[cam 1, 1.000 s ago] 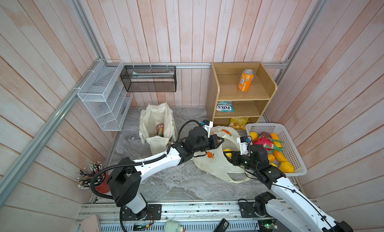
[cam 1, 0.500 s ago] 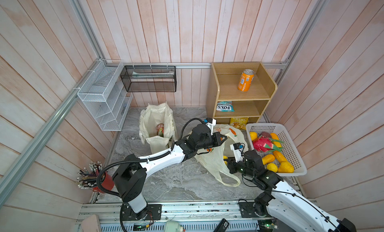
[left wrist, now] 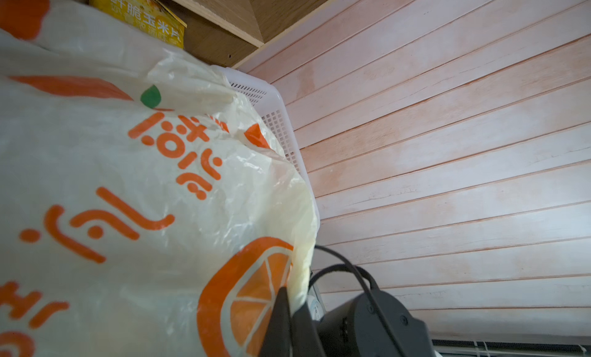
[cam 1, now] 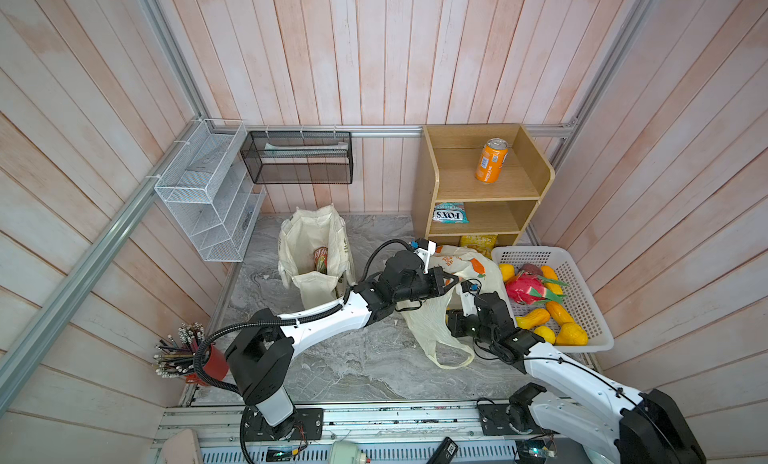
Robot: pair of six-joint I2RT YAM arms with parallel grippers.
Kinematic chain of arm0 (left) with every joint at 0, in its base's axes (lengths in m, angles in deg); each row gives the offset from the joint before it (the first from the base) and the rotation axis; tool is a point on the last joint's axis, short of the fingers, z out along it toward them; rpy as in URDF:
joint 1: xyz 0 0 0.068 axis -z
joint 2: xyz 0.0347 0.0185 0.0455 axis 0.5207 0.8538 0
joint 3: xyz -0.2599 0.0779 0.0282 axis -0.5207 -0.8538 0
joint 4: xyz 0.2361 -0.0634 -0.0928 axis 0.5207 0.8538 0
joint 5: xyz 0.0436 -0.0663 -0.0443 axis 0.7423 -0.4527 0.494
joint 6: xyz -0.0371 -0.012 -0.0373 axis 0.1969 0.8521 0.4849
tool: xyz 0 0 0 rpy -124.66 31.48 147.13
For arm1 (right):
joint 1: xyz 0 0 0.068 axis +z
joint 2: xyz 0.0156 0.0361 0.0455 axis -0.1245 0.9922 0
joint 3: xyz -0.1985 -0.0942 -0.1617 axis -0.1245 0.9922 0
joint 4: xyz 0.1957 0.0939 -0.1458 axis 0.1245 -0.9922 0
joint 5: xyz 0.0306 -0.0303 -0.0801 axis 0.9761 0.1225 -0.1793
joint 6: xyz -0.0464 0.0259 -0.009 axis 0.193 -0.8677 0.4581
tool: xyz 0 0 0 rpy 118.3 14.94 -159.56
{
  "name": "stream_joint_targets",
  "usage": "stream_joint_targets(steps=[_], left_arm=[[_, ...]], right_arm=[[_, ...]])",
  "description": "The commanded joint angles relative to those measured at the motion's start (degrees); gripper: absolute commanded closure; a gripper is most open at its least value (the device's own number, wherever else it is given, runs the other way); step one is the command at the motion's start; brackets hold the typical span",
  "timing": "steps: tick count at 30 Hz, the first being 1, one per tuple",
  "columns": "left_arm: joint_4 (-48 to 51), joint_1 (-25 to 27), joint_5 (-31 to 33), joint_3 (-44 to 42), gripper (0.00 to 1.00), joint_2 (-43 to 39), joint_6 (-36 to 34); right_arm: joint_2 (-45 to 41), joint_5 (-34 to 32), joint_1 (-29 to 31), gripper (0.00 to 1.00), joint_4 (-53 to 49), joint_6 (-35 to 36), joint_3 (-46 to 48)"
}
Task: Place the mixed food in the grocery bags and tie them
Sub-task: 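Lower the pear inside the bag and open the right gripper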
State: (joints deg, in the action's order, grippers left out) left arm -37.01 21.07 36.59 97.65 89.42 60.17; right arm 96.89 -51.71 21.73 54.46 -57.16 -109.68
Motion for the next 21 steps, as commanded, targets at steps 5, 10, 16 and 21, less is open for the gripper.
stream_joint_targets(steps=[5, 10, 16, 21], left_arm=[[-5.9, 1.78, -3.71, -2.19, 1.0, -0.09, 4.7], [-11.39, 4.58, -6.81, -1.32, 1.0, 1.13, 7.34], [-9.61, 2.75, -4.75, -4.74, 1.0, -2.05, 3.89], [-14.17, -2.14, -5.28, -10.97, 1.0, -4.07, 5.22]], right_arm=[[4.99, 7.15, -4.01, 0.6, 8.26, -3.38, -6.1], [5.4, 10.08, -3.79, 0.6, 9.69, -4.25, -6.44], [9.79, 11.08, -2.24, 0.59, 12.4, -3.97, -4.31], [13.09, 12.94, -0.72, 0.51, 13.63, -3.01, -3.12]])
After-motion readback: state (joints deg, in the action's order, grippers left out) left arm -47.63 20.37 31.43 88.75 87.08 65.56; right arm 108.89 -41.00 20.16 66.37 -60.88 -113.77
